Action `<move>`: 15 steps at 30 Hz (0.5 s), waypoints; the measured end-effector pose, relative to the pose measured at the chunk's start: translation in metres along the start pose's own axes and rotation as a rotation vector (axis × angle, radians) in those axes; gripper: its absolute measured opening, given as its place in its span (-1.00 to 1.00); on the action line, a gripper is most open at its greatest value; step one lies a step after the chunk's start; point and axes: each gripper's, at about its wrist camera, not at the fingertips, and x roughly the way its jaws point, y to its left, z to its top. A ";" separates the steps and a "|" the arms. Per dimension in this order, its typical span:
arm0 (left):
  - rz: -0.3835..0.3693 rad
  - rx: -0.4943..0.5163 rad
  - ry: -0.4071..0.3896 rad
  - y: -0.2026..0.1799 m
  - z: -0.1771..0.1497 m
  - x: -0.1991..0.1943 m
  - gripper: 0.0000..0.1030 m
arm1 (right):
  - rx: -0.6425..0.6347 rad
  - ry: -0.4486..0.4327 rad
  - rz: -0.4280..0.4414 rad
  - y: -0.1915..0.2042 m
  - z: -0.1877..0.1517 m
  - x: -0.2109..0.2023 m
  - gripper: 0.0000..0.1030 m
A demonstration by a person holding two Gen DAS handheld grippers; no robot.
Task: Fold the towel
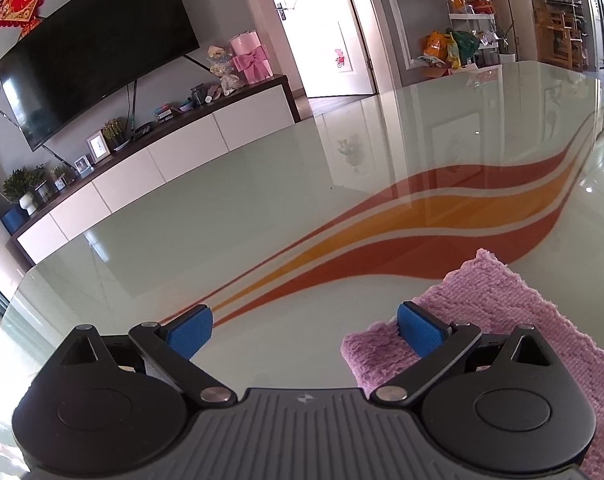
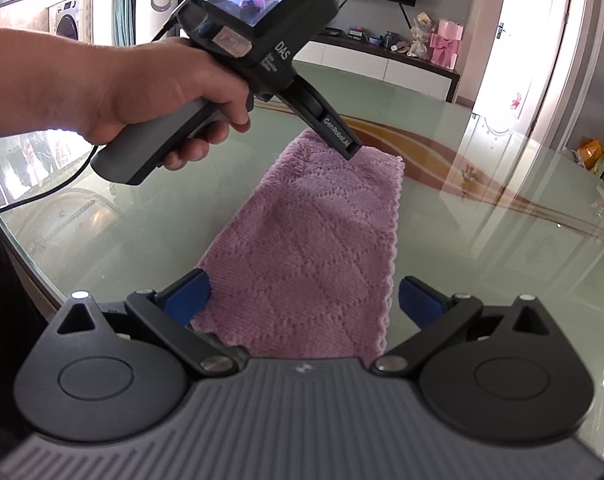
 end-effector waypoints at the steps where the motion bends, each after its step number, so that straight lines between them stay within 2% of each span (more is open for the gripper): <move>1: 0.000 -0.001 0.001 0.000 0.001 0.000 0.91 | -0.001 0.000 0.001 -0.001 0.000 0.000 1.00; 5: 0.004 0.001 -0.007 0.000 0.005 -0.004 0.85 | -0.009 -0.019 0.000 0.000 -0.003 -0.002 0.95; 7: 0.001 -0.004 -0.022 0.001 0.006 -0.012 0.85 | 0.000 -0.059 -0.008 -0.002 0.000 -0.010 0.94; 10: -0.002 -0.022 -0.057 0.004 0.004 -0.040 0.85 | 0.040 -0.118 -0.029 -0.013 0.006 -0.025 0.95; 15: 0.006 -0.090 -0.047 0.006 -0.012 -0.087 0.86 | 0.106 -0.105 -0.060 -0.034 0.003 -0.040 0.96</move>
